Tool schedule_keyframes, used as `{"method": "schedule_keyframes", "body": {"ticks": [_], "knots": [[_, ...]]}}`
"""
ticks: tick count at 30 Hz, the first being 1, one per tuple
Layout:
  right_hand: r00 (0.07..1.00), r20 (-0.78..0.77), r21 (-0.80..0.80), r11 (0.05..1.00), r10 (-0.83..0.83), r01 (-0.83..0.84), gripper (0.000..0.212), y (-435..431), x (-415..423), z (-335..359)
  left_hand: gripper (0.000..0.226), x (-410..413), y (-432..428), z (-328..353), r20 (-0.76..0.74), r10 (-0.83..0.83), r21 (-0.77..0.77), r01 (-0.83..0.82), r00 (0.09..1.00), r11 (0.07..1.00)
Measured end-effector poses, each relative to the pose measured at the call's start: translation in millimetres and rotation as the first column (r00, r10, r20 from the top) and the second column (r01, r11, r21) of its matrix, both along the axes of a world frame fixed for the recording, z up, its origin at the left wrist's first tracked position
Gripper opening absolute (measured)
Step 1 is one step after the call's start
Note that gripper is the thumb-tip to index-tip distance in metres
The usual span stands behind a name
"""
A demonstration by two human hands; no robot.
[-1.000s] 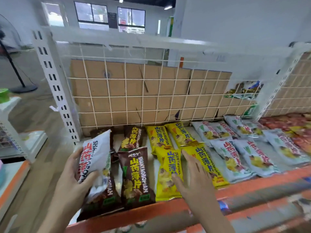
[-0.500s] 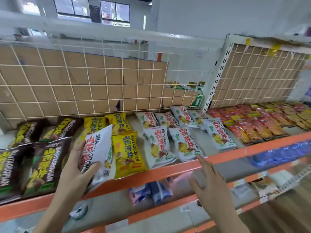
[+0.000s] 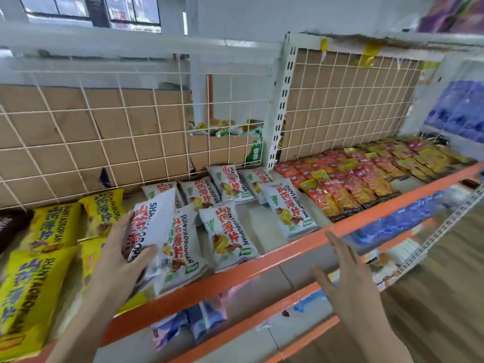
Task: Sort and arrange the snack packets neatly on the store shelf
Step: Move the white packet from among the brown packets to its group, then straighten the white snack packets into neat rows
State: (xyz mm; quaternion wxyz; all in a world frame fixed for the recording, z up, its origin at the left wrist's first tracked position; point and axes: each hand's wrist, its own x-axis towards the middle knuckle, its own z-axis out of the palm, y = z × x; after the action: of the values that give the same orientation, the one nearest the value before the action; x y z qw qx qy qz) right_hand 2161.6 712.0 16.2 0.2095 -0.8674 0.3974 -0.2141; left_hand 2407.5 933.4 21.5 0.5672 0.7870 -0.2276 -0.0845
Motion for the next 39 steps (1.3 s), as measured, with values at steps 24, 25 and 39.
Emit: {"method": "schedule_keyframes", "body": {"ticks": [24,25,39], "knots": [[0.789,0.494,0.478,0.645,0.365,-0.597,0.042,-94.7,146.6,17.2,0.089,-43.0,-187.6,0.0,0.167,-0.26,0.132,0.24,0.951,0.962],[0.781,0.502,0.493,0.619,0.372,-0.612,0.045,-97.9,149.5,19.0,0.093,-45.0,-189.9,-3.3,0.183,-0.27,0.151,0.244,0.945,0.958],[0.846,0.421,0.521,0.676,0.326,-0.52,0.047,-148.6,143.1,-6.5,0.047,-52.3,-138.3,-25.8,0.41,-0.028,0.328,-0.119,0.912,0.937]]}}
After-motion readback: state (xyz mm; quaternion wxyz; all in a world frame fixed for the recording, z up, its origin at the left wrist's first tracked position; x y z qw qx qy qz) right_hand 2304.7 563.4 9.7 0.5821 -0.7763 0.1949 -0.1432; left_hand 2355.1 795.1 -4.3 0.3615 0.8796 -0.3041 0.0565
